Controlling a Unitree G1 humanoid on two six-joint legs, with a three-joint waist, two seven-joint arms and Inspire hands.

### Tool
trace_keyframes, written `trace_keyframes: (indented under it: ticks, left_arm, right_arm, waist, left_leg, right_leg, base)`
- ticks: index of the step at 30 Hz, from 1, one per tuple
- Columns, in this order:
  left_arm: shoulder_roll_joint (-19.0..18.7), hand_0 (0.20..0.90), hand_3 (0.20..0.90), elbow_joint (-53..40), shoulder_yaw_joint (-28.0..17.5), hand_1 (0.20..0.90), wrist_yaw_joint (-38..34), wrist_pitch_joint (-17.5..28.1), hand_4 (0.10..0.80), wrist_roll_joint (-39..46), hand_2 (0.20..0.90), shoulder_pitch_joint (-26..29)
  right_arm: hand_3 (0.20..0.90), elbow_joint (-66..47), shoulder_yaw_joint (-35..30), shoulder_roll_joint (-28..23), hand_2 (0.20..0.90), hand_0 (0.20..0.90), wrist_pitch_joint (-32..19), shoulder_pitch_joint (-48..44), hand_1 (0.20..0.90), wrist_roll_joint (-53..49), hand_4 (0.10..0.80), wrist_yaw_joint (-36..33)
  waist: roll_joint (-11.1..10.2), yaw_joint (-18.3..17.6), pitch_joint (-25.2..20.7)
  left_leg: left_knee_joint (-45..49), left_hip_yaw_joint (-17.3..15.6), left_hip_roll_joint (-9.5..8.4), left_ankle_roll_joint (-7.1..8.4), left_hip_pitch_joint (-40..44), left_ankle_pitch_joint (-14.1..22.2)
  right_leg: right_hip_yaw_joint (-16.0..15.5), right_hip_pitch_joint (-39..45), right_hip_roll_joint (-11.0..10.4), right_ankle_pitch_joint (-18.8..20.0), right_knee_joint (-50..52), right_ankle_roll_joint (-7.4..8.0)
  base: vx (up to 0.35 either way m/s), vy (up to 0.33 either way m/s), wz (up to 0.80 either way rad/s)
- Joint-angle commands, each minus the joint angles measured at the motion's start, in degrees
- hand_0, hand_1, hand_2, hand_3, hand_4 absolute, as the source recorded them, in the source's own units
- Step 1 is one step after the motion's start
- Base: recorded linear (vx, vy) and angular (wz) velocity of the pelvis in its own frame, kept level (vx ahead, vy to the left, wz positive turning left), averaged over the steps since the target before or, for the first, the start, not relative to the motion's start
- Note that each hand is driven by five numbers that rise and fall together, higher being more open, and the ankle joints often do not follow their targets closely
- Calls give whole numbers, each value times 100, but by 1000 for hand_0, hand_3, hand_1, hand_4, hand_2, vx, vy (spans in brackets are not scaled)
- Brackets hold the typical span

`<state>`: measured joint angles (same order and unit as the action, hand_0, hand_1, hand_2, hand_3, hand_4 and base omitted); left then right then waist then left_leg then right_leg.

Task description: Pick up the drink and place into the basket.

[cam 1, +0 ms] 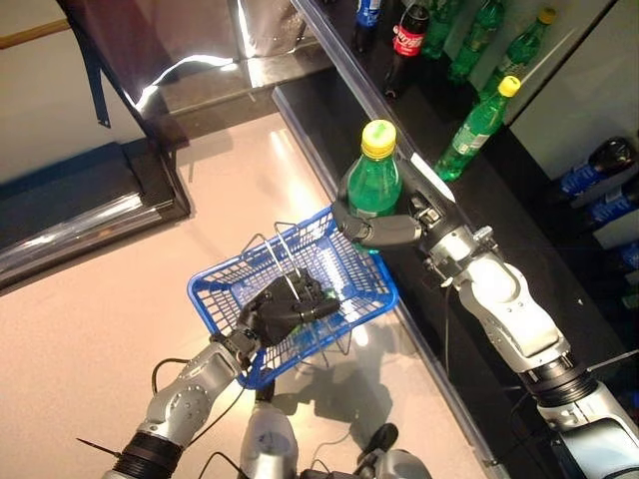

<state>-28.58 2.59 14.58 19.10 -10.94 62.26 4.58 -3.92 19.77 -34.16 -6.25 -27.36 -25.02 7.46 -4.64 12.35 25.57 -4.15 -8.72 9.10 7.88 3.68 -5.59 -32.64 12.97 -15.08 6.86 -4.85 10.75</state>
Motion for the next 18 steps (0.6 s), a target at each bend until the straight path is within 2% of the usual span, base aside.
trace_keyframes:
  ticks: [1,18]
  left_arm:
    - [550,300,200,-2028,294,300,1106,790,100,910,300,716]
    - [425,300,200,-2686,262,300,1467,769,100,1043,300,739]
  right_arm:
    - [200,-390,321,297,300,300,-731,15,300,-496,100,-122]
    - [200,200,830,545,300,300,-733,501,300,-491,100,-113]
  waist:
    - [-34,-12,-2054]
    - [-43,122,-2071]
  left_leg:
    - [-85,-29,-45,-152,-30,81]
    - [-85,125,-53,-114,-166,12]
  right_leg:
    - [193,-46,-46,-207,-15,144]
    - [152,-46,-51,-217,-15,165]
  base:
    - [0,0,0]
    - [0,0,0]
